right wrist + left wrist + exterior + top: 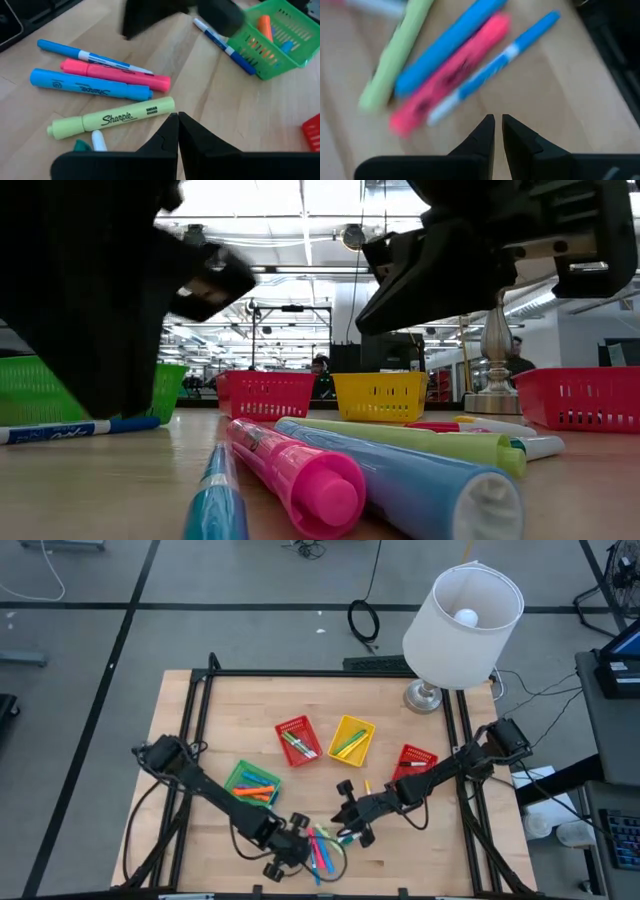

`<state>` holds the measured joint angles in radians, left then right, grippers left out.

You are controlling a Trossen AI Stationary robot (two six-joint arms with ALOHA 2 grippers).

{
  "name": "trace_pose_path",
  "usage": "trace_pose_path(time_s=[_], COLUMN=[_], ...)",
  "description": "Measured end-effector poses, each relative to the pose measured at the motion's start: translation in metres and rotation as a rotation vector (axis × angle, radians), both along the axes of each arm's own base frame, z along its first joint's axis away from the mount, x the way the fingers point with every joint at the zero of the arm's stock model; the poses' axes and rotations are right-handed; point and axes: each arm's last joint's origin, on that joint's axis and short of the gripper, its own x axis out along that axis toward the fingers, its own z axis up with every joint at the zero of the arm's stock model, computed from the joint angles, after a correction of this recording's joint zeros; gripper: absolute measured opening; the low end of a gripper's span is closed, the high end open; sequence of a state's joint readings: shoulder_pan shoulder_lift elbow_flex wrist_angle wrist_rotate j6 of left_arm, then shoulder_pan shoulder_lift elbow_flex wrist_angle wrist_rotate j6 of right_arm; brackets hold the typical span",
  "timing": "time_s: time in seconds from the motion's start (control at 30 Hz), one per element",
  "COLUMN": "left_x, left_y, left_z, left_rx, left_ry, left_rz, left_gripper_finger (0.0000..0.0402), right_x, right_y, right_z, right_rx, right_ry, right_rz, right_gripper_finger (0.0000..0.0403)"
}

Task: Pick & Place Markers
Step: Put the light blue marker into the left red bin

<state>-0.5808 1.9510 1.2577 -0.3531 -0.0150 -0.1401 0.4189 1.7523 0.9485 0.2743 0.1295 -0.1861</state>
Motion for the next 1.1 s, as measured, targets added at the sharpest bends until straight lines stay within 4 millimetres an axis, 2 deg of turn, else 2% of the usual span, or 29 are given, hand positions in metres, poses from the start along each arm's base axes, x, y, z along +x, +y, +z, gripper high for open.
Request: trace_pose_path(time_s=[0.17, 0.33, 0.6, 0.97, 1.1], left_x=[0.014, 0.018, 0.023, 0.025, 0.026], left_y=[-0.009, -0.013, -0.016, -0.02, -0.015], left_z=[0.006, 0.006, -0.007, -0.008, -0.009], left_rx=[0.06, 0.107, 0.16, 0.222, 0.218], left_ry=[-0.059, -0.102, -0.146, -0.21, -0.191], left_rz=[-0.159, -0.271, -0.375, -0.429, -0.431], left_gripper_finger=[0.0042, 0.0042, 0.0046, 0.0151, 0.0167], right_x=[0.0, -0.001, -0.003, -0.006, -0.006], right_y=[0.0, 0.0, 0.004, 0.013, 0.013], right_z=[0.0, -0.001, -0.001, 0.0, 0.0], right_rx=[0.024, 0.061, 0.093, 0.1, 0.097], right_ry=[0.011, 0.032, 0.04, 0.024, 0.029], right_rz=[-0.019, -0.049, -0.055, -0.027, -0.028], right_gripper_finger=[0.0, 0.0, 0.0, 0.0, 0.0])
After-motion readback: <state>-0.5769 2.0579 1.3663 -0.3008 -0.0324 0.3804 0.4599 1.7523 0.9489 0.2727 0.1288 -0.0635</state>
